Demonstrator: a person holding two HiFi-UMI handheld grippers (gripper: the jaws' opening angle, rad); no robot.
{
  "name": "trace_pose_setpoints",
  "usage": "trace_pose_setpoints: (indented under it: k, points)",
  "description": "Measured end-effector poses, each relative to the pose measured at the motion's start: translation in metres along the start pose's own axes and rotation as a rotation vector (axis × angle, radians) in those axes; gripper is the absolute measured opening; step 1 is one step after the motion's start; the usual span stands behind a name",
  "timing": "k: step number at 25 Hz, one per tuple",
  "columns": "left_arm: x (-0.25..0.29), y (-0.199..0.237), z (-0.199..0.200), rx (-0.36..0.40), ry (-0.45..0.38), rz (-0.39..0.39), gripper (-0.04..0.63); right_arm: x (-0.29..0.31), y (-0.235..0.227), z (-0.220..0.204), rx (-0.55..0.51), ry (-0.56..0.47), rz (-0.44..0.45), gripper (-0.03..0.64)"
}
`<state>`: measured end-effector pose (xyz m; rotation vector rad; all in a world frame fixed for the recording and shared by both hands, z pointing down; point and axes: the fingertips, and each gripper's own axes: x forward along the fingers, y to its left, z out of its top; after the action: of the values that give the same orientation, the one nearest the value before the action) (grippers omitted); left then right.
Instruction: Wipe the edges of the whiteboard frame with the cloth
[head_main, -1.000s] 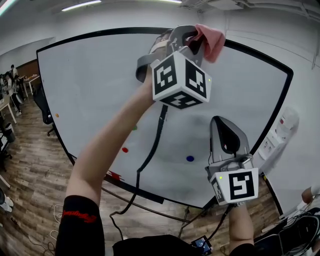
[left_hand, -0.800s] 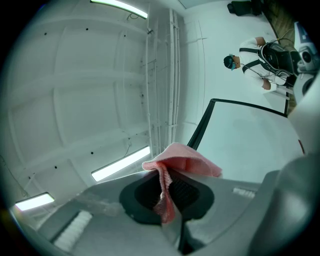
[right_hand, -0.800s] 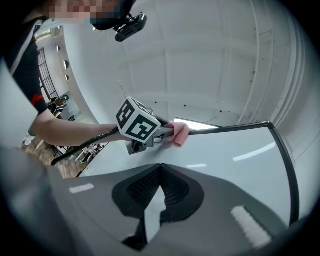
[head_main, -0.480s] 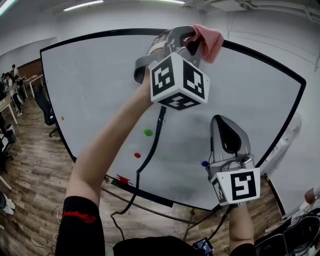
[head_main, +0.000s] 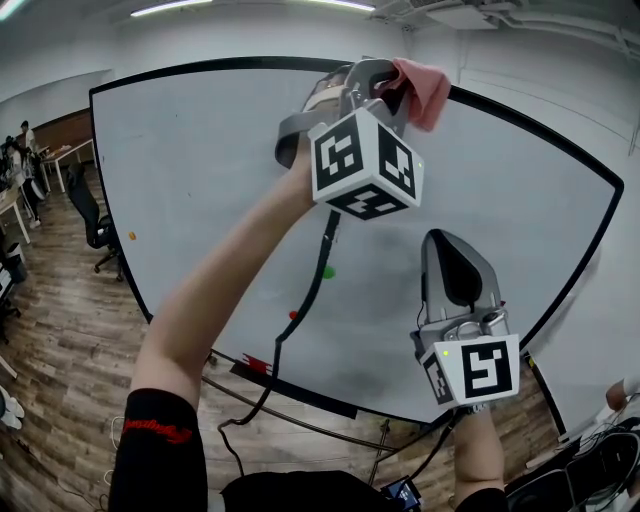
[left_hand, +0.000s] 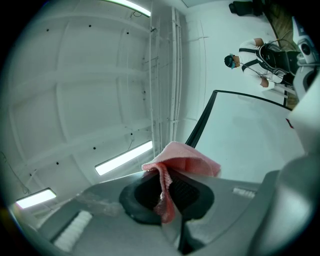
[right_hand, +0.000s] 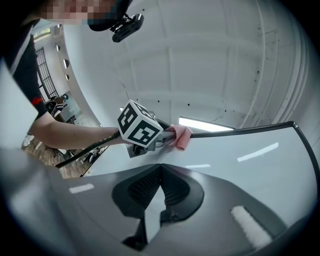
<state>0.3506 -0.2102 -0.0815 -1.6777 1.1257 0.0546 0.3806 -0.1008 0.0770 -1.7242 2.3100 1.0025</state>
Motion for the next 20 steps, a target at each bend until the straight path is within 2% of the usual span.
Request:
trace_pose_setpoints:
  k: [20]
  points:
    - [-0.019,0.042,-0.055,0.024,0.013,0.013,0.022,0.04,0.049,-0.005,-0.011,0.008,0.001,0.002]
